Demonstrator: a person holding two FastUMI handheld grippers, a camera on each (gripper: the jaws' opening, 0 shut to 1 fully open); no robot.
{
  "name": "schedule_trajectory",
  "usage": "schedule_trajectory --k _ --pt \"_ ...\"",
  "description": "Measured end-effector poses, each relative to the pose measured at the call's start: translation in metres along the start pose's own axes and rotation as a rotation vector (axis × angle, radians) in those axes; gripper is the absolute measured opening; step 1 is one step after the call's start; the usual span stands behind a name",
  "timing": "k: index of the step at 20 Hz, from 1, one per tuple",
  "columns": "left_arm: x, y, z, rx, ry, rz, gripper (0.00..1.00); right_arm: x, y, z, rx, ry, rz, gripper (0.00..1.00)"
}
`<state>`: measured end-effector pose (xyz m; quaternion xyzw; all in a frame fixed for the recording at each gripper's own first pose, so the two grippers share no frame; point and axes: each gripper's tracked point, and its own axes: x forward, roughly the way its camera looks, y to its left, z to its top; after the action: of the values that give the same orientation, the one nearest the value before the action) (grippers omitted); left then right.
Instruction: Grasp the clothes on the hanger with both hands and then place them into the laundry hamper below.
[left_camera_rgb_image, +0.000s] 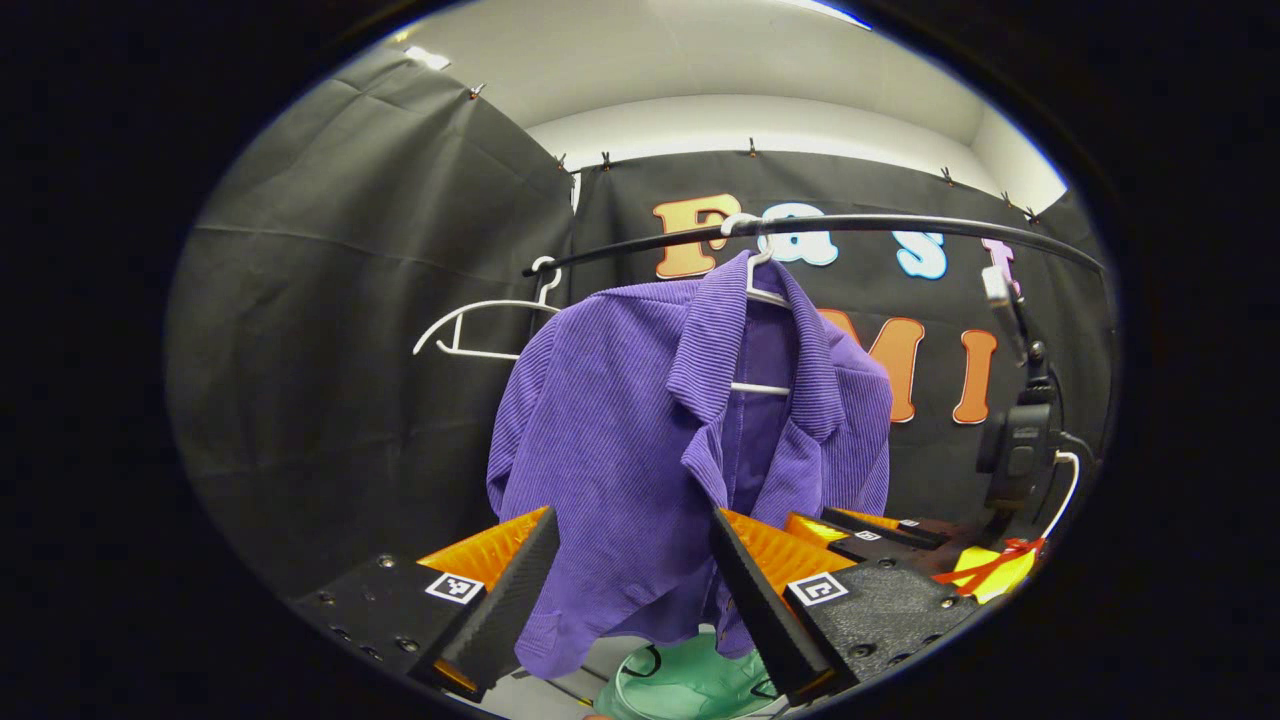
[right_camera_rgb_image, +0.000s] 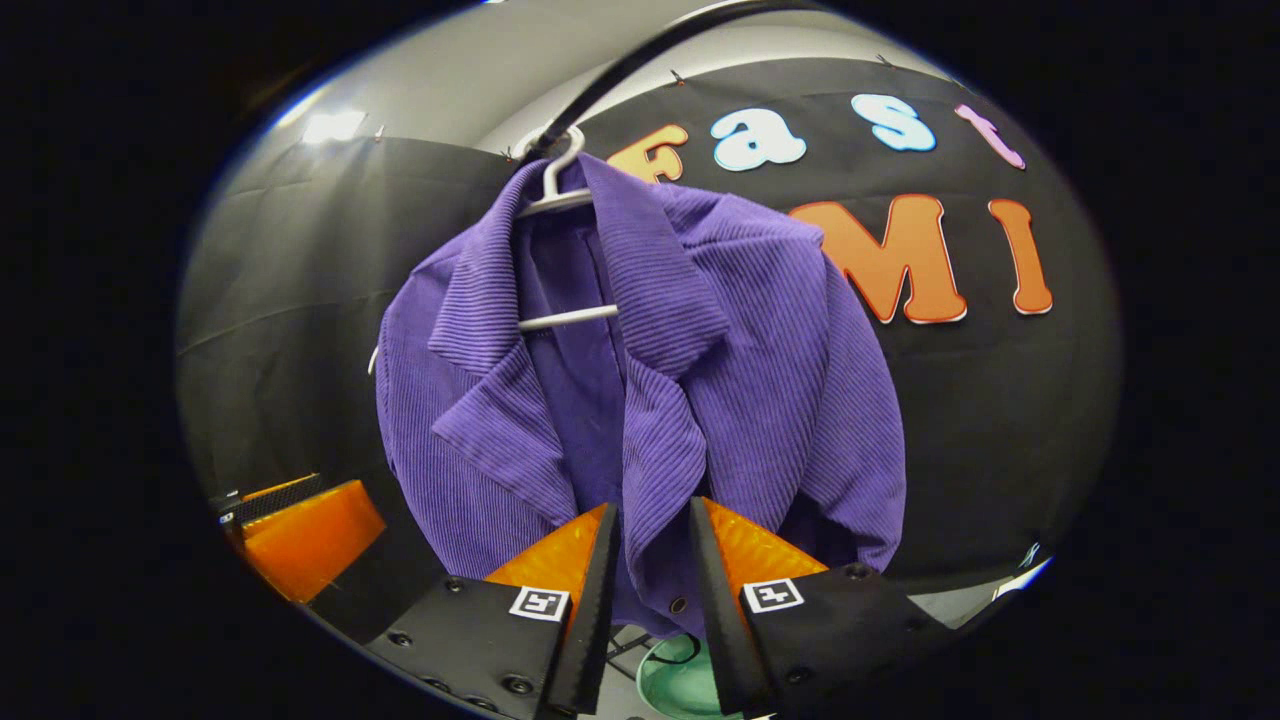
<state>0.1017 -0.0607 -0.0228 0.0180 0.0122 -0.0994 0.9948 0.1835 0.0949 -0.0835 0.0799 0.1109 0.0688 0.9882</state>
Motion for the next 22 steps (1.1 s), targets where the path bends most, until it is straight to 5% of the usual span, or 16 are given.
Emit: schedule_trajectory --k 1,2,5,6,7,10,15,22 --pt "0.000 0.002 0.001 0.002 -0.001 0.003 0.96 0.007 -0.001 -0.001 0.011 0.004 -0.001 0.38" --pt "0.001 0.004 0.001 0.003 -0.002 0.007 0.96 0.012 -0.003 -0.001 0.018 0.007 -0.008 0.50" --pt "0.002 0.009 0.002 0.001 -0.002 0.020 0.93 0.027 -0.002 0.000 0.015 0.010 0.003 0.50" --pt "0.002 0.010 0.001 -0.001 -0.001 0.021 0.99 0.029 -0.002 0.001 0.002 0.002 0.004 0.62" --pt "0.003 0.011 0.001 -0.002 0.000 0.021 0.96 0.031 -0.003 0.003 -0.013 -0.004 0.003 0.38" --pt "0.011 0.009 -0.001 -0.010 0.002 0.011 0.96 0.039 -0.010 0.003 -0.016 -0.003 -0.024 0.13" --pt "0.027 -0.018 -0.005 -0.054 0.001 -0.075 0.93 0.035 -0.024 0.012 0.020 -0.012 -0.026 0.08" --pt "0.065 -0.049 -0.015 -0.034 0.010 -0.089 0.94 0.020 -0.047 0.030 0.061 -0.039 0.016 0.08"
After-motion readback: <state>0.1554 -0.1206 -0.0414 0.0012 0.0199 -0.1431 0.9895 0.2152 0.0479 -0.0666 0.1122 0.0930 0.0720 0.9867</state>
